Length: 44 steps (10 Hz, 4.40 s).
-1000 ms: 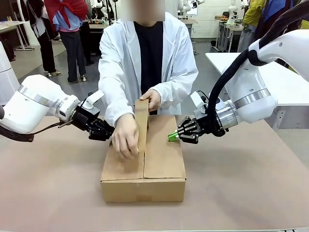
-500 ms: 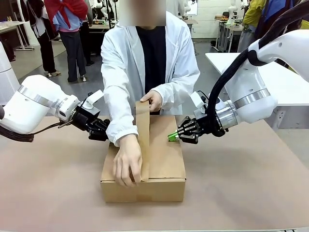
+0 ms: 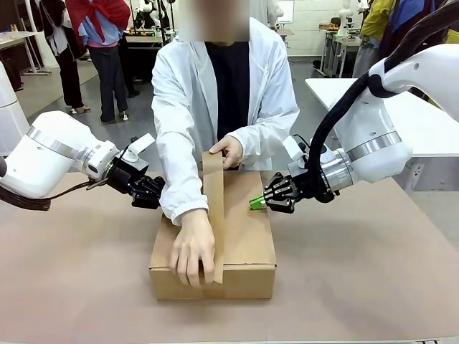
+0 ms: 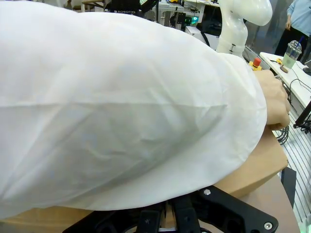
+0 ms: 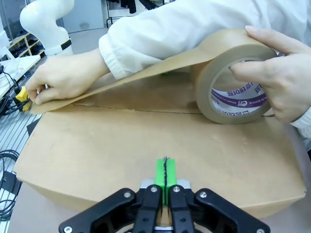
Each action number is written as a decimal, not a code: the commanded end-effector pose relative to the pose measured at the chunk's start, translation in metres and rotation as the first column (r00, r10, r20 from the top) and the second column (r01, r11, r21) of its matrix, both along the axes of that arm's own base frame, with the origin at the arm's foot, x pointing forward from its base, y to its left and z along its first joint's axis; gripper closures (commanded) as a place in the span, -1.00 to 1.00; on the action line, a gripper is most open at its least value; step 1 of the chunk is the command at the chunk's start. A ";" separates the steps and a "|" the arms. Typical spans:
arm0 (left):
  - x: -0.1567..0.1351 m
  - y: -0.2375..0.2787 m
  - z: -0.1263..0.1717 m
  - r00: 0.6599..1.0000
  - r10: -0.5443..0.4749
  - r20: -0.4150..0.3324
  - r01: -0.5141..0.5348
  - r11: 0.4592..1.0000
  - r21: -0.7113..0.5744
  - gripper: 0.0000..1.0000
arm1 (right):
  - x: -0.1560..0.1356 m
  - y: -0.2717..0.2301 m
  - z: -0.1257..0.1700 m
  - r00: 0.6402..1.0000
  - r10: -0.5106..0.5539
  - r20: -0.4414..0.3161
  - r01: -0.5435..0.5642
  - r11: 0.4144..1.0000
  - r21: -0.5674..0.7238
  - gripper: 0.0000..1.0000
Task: Wrap the clocks to prevent damage.
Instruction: After the human seals the box with tape, release both hands from the side flaps of the Package Box.
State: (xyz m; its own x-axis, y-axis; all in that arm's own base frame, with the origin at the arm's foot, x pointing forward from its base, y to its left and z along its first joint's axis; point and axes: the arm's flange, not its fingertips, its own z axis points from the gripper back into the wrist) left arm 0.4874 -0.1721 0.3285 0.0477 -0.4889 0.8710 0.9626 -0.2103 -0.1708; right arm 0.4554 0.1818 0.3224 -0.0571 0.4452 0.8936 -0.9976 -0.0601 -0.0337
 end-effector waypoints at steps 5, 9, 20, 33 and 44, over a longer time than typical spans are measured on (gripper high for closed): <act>-0.001 -0.002 -0.002 1.000 0.001 0.000 -0.001 1.000 0.004 0.99 | 0.000 0.000 -0.004 1.000 -0.006 -0.006 0.006 1.000 -0.006 0.98; -0.001 -0.002 -0.002 1.000 0.001 0.000 -0.001 1.000 0.004 0.99 | 0.000 0.000 -0.004 1.000 -0.006 -0.006 0.006 1.000 -0.006 0.98; -0.001 -0.002 -0.002 1.000 0.001 0.000 -0.001 1.000 0.004 0.99 | 0.000 0.000 -0.004 1.000 -0.006 -0.006 0.006 1.000 -0.006 0.98; -0.001 -0.002 -0.002 1.000 0.001 0.000 -0.001 1.000 0.004 0.99 | 0.000 0.000 -0.004 1.000 -0.006 -0.006 0.006 1.000 -0.006 0.98; -0.001 -0.002 -0.002 1.000 0.001 0.000 -0.001 1.000 0.004 0.99 | 0.000 0.000 -0.004 1.000 -0.006 -0.006 0.006 1.000 -0.006 0.98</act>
State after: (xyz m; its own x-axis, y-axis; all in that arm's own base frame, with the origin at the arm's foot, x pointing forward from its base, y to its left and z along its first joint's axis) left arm 0.4870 -0.1727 0.3274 0.0486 -0.4896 0.8706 0.9620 -0.2114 -0.1727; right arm 0.4554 0.1818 0.3217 -0.0559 0.4455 0.8936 -0.9977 -0.0601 -0.0325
